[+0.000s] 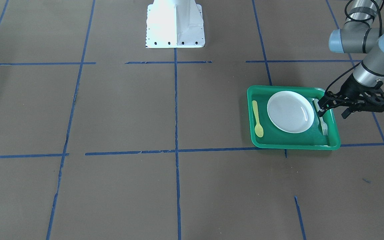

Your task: Place fork

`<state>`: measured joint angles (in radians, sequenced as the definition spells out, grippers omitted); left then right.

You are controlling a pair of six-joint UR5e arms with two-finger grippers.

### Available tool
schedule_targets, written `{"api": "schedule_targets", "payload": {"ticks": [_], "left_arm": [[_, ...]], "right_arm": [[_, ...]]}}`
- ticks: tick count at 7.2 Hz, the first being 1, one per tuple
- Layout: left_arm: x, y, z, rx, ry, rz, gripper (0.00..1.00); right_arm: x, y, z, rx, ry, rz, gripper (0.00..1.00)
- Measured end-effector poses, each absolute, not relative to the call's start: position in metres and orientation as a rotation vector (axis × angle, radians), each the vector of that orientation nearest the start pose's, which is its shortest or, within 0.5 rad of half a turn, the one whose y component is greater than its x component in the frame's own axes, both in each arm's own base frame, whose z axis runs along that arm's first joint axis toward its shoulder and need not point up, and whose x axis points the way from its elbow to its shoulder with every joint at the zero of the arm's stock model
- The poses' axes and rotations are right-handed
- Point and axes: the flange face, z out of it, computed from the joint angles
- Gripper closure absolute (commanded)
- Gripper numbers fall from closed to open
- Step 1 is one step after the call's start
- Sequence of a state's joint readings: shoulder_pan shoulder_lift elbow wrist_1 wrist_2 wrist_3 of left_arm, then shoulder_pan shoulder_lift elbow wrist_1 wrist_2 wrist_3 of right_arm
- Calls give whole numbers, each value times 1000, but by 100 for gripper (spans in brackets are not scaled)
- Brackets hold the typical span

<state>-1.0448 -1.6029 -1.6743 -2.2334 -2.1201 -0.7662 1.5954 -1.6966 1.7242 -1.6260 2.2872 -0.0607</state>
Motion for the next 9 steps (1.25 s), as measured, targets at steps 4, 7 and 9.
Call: {"api": "schedule_targets", "payload": {"ticks": [4,7,9], "left_arm": [[44,-547,540,324,727,214,0],[-57,-514,604,168,730,176,0],[-71,-483,637,125,781,129,0]], "right_arm": [[79,-435,651,4,-717,-24,0],[79,-435,651,4,-717,-25,0],[79,-435,651,4,-717,-25,0]]}}
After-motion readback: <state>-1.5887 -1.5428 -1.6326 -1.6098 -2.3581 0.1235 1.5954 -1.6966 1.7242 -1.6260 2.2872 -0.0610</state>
